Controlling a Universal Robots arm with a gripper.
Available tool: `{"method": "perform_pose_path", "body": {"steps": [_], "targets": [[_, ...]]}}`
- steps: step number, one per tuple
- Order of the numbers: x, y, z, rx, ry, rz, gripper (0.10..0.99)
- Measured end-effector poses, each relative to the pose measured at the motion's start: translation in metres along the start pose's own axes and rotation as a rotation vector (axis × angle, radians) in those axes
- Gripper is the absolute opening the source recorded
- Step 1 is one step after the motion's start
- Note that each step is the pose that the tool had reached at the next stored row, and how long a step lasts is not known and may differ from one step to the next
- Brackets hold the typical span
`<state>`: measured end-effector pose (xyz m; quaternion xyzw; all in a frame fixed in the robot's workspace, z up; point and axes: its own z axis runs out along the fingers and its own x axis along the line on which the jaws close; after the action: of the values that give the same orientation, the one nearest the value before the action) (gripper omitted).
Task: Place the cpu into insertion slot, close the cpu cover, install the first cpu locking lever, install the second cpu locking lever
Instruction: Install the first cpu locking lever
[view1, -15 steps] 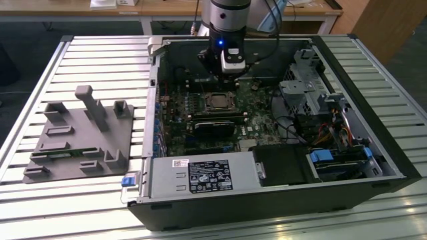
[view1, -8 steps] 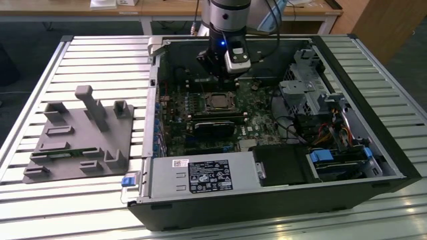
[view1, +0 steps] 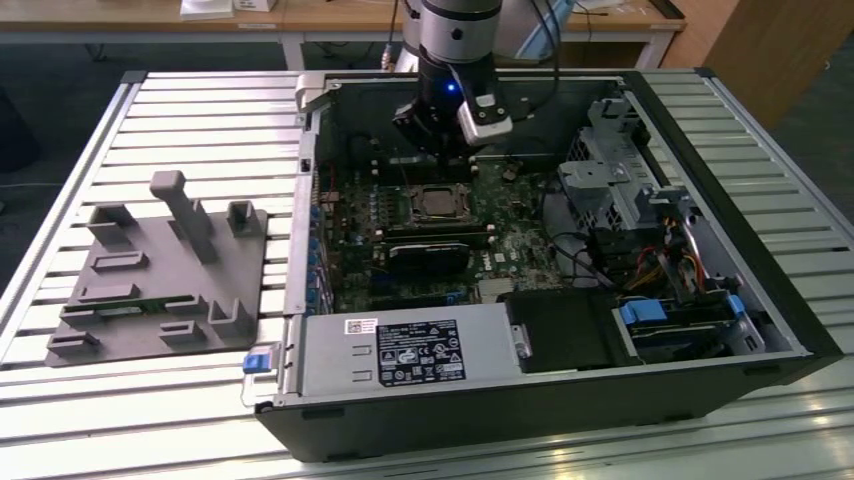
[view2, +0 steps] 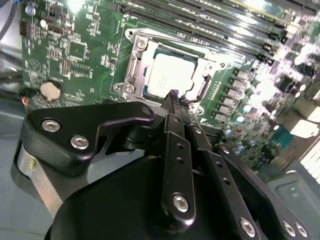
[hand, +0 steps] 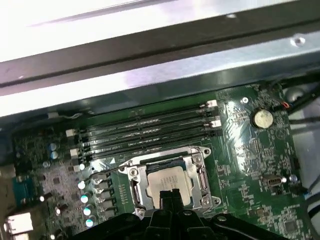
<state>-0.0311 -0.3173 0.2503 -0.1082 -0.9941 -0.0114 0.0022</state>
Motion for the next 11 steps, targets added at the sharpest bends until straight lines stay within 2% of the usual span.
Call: {"method": "perform_pose_path", "body": {"steps": [8,11], "targets": [[0.0,0.0,0.0004,0.001,0.0032,-0.145,0.106],[0.0016,-0.0004,0.0007,0.001,0.0036,-0.169,0.106]]}}
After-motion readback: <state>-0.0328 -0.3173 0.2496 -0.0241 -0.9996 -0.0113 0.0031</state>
